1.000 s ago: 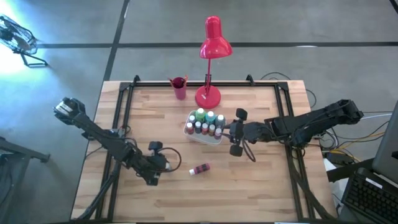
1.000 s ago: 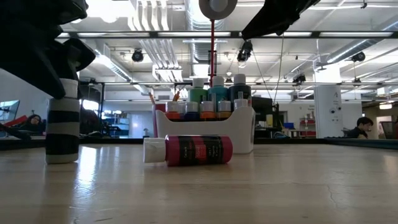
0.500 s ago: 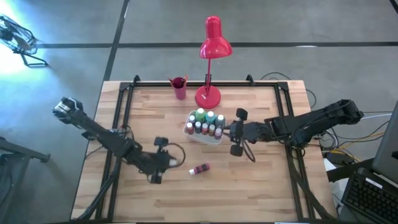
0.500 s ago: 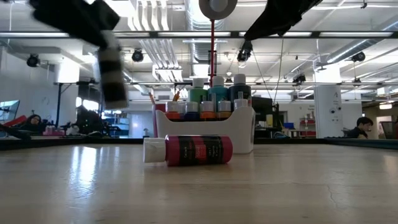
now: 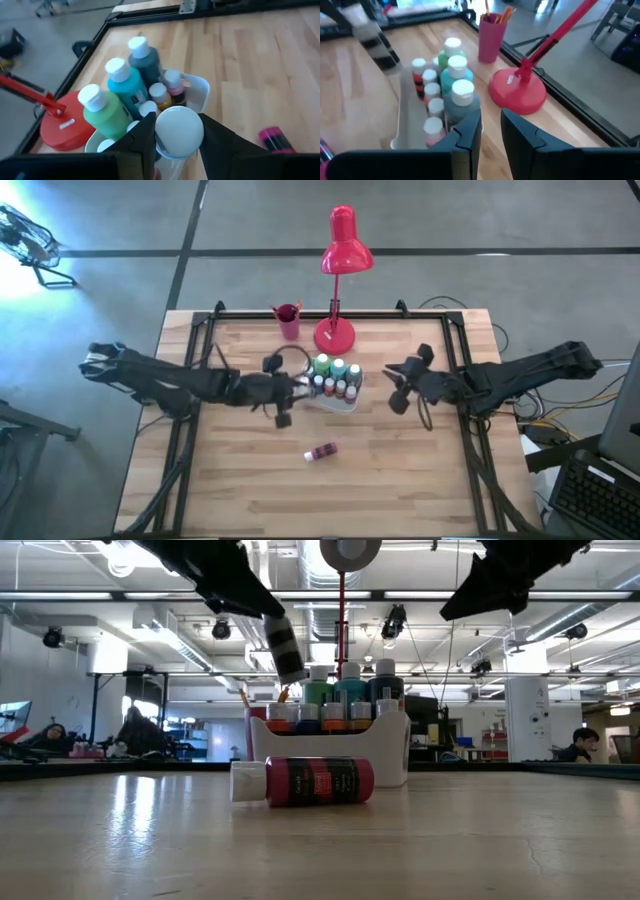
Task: Pick & Place Paint Supplies
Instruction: Put the grey paint bottle into the white bin
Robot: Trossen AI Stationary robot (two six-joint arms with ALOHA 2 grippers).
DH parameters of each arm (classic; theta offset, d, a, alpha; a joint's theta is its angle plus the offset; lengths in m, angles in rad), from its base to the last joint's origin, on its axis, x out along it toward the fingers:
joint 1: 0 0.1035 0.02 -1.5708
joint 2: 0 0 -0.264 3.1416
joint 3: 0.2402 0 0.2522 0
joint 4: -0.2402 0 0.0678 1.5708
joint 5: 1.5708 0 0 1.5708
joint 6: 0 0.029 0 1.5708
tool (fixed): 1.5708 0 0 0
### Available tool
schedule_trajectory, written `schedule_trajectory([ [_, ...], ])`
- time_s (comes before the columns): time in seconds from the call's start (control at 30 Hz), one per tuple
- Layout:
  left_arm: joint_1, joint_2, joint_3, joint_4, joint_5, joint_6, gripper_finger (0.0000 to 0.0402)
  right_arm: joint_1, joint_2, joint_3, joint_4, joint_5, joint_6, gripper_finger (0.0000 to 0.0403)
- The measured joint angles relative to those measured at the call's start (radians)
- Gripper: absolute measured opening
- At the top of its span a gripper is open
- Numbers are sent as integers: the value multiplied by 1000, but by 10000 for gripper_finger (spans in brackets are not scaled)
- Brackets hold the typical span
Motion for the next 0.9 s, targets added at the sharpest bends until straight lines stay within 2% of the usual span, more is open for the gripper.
schedule_trajectory([
  [0.17,94,14,0,17,83,-54,119,-1,-92,-71,69,10,0,71],
  [0.33,142,55,0,18,152,-118,119,-1,-153,-122,93,26,-9,82],
  [0.9,173,251,0,66,153,-162,119,-1,-173,-173,116,25,-27,102],
])
